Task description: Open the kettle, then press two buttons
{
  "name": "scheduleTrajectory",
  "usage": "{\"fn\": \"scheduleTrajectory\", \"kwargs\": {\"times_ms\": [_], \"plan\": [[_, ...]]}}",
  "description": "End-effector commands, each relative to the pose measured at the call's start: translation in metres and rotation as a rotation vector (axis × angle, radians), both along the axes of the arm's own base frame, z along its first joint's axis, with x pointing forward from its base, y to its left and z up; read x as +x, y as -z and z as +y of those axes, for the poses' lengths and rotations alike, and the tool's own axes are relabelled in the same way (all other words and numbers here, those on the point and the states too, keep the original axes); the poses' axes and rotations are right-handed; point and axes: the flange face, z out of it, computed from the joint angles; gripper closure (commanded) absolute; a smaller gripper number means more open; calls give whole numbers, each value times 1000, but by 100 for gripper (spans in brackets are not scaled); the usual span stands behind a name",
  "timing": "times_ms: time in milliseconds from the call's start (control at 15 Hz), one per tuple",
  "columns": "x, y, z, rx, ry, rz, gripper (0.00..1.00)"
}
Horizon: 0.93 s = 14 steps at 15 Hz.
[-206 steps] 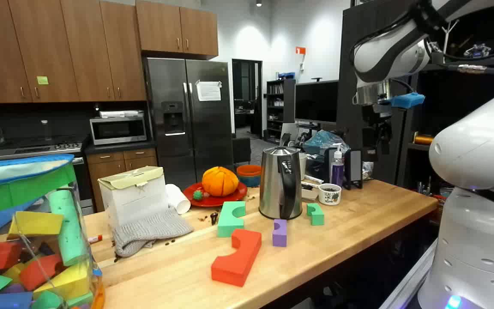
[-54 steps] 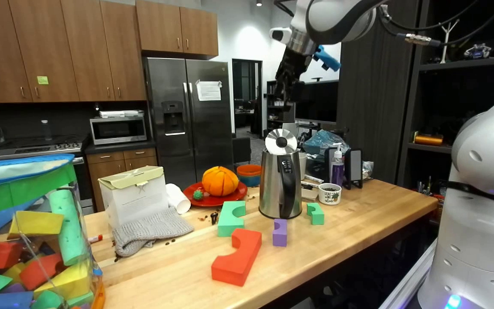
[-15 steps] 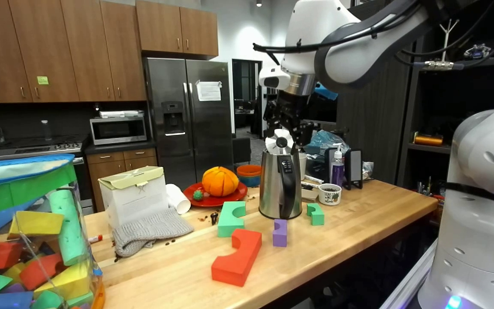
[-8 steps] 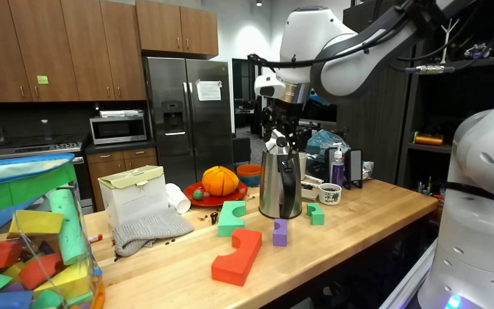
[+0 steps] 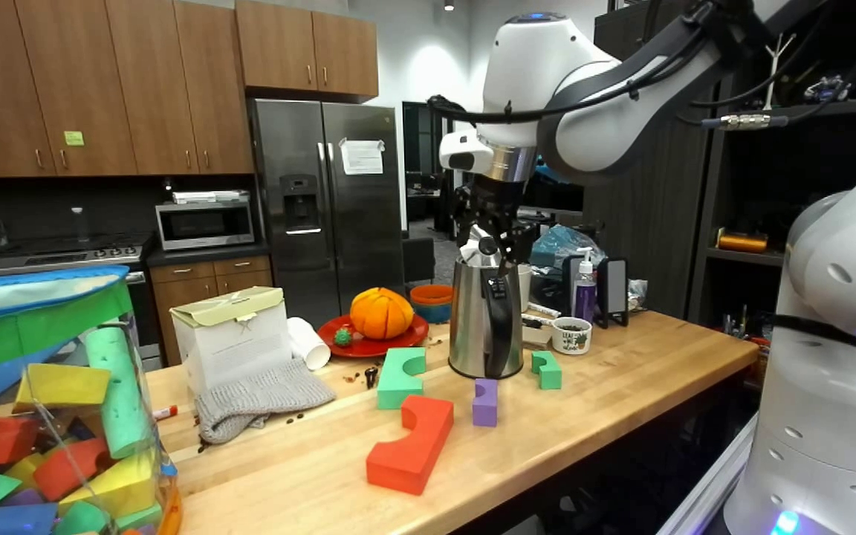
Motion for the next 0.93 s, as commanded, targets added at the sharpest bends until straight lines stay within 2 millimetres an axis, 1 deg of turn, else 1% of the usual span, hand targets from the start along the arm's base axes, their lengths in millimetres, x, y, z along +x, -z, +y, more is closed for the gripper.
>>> {"fn": "scheduleTrajectory", "kwargs": {"times_ms": [0,133,333,600,867], "plan": [[5,18,2,-39,-25,27,0],[8,26,2,-57,-40,36,0],[11,33,3,-70,-70,29,0],[16,37,3,-82,-99,-7,0],[21,42,-2,-86,-114,-25,0]]}}
